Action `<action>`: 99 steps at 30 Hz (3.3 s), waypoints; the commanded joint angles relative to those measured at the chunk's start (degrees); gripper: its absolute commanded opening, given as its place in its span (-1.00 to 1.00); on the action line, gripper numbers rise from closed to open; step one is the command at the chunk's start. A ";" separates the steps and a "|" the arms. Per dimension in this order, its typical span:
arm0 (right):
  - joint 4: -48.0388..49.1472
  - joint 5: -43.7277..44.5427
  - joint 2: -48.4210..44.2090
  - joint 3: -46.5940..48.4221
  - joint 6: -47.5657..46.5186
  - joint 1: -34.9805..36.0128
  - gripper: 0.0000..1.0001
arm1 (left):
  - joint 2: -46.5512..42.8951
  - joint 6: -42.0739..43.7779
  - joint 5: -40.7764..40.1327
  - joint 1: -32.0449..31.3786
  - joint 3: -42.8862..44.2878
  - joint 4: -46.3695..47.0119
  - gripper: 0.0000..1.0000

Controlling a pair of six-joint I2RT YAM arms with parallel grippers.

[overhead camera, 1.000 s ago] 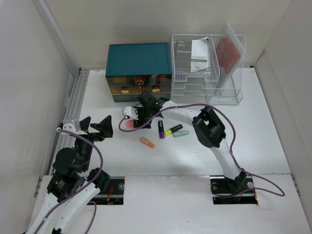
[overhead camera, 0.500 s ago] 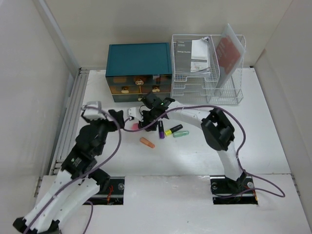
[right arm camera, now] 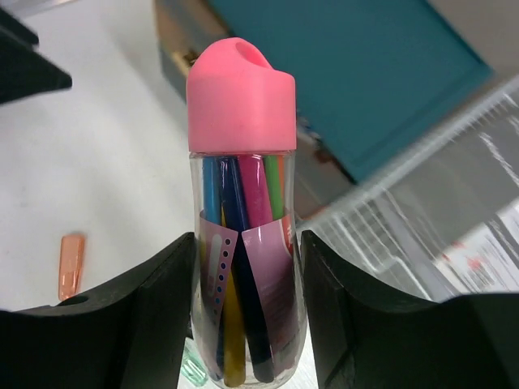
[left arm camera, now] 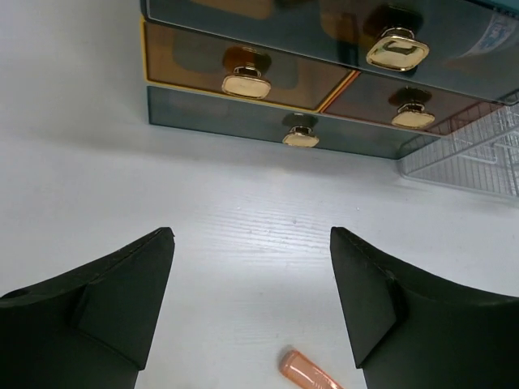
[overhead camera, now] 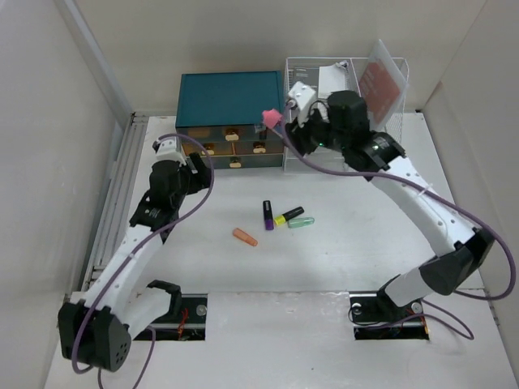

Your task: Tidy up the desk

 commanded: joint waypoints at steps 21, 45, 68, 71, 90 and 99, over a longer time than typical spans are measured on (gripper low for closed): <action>9.43 -33.72 -6.23 -4.36 19.59 -18.36 -1.00 | 31.53 -9.85 28.31 14.78 6.80 31.39 0.08; 11.63 -38.04 -5.17 -6.47 21.70 -19.94 -1.00 | 39.45 -10.38 26.03 14.78 12.08 31.48 0.08; 6.54 -38.04 0.79 -3.41 17.75 -16.34 -1.00 | 38.75 -9.85 24.36 13.63 8.74 31.48 -0.58; 3.20 -35.15 5.44 0.02 14.15 -11.69 -1.00 | 37.42 -10.46 23.14 12.58 6.81 31.48 -0.60; -1.56 -26.26 29.53 22.96 0.17 -0.25 -1.00 | 24.95 -12.84 20.67 11.44 -7.96 33.15 -0.65; 3.45 -26.17 35.07 27.72 -1.86 2.73 -1.00 | 21.08 -12.84 20.05 10.38 -11.03 32.45 -0.65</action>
